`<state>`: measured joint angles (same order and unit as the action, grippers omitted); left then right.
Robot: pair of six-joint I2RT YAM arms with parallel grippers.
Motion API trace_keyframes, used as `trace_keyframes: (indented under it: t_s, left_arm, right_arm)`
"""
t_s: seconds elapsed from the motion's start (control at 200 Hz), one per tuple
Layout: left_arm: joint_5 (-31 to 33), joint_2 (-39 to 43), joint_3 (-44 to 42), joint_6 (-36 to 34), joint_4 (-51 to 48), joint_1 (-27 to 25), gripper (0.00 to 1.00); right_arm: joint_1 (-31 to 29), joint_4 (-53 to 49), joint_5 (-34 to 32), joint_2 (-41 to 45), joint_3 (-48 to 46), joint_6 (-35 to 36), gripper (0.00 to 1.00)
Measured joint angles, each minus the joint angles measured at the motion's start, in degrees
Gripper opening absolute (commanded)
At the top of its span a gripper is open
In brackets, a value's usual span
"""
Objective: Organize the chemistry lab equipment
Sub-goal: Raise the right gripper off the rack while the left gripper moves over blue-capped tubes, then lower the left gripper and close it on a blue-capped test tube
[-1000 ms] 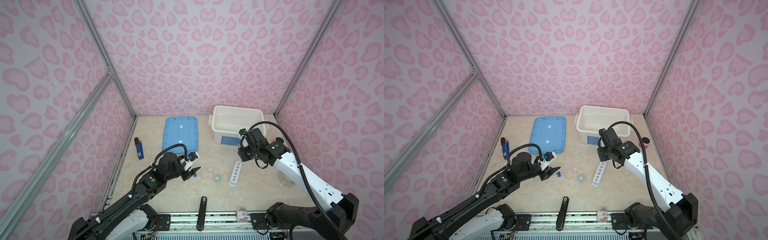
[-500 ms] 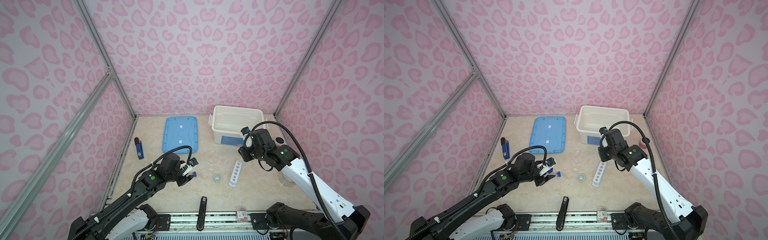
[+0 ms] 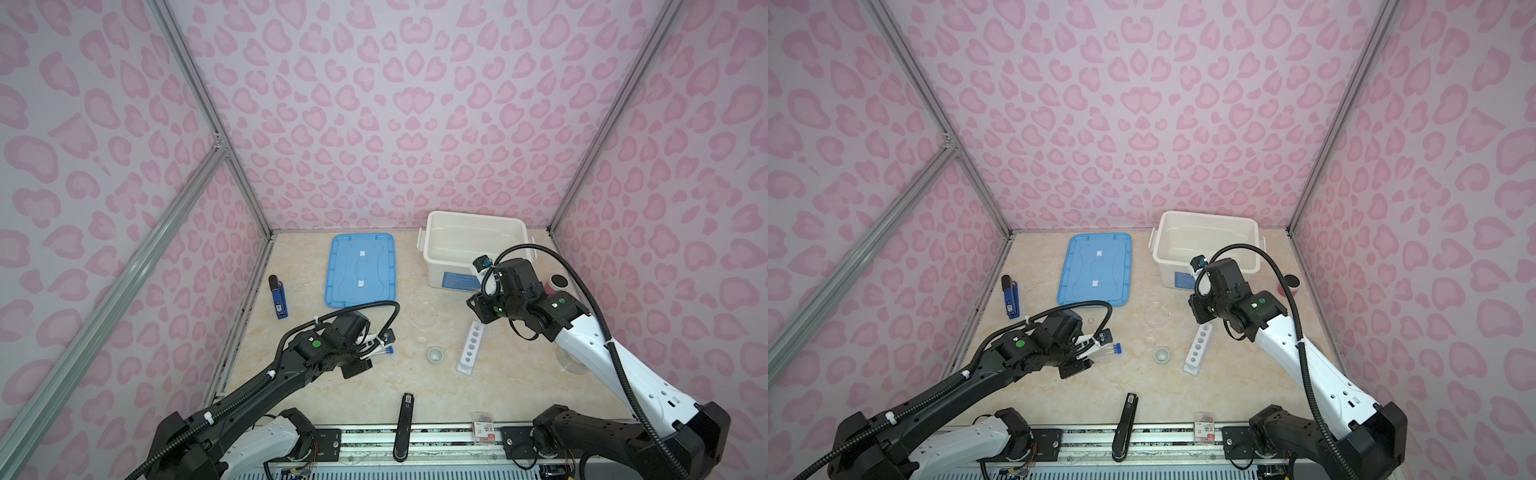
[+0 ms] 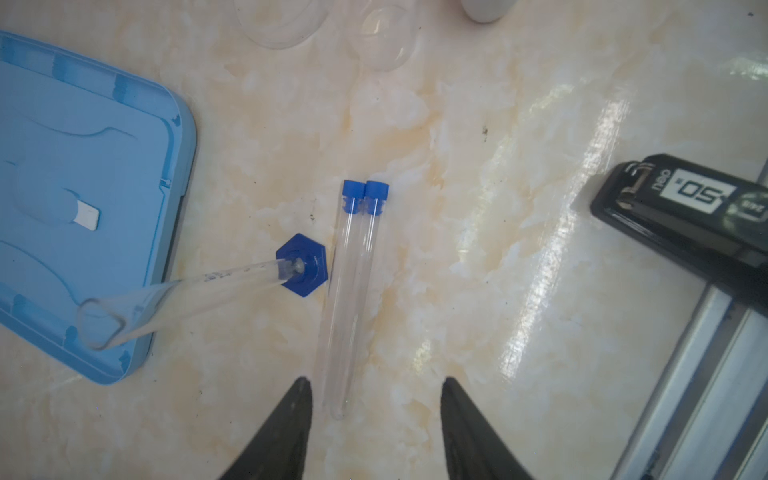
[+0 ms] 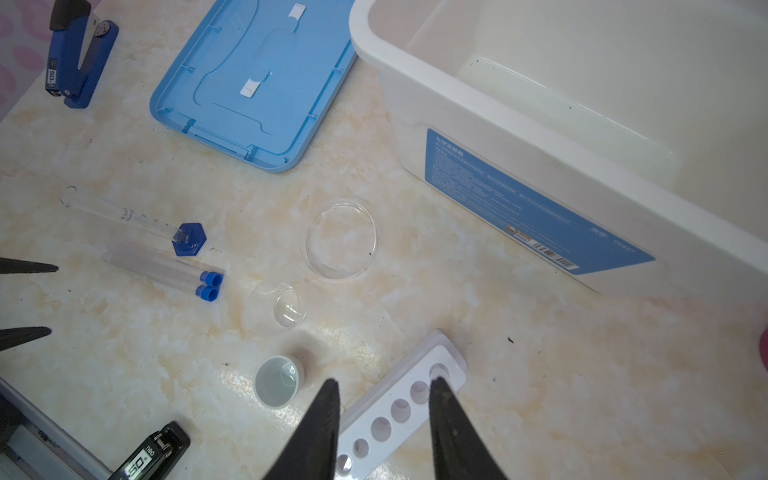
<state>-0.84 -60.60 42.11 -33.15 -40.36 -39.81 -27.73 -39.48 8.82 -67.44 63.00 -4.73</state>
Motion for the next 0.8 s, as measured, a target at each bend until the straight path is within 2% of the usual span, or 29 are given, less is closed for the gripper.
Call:
trace_keyframes:
  t_s: [0.175, 0.555, 0.69, 0.71, 0.8]
  left_arm:
    - [2.8, -2.1, -1.9, -1.0, -0.2, 0.0, 0.41]
    - [5.3, -9.3, -1.3, -2.4, 2.4, 0.0, 0.37]
    - [6.0, -11.5, -1.0, -2.4, 3.1, 0.0, 0.37]
    - [6.0, -11.7, -0.9, -2.4, 3.1, 0.0, 0.33]
    - [6.2, -13.3, 0.2, -2.4, 3.8, 0.0, 0.32]
  right_arm:
    - [0.6, 1.4, 1.6, -0.3, 0.0, 0.5, 0.37]
    - [2.9, 3.1, 4.5, -0.4, -0.9, 1.3, 0.37]
    - [4.3, 4.0, 7.3, 0.0, -0.9, 1.2, 0.36]
    - [4.5, 4.2, 7.7, 0.1, -0.9, 1.2, 0.36]
    - [5.1, 4.8, 9.0, 0.5, -0.9, 1.2, 0.36]
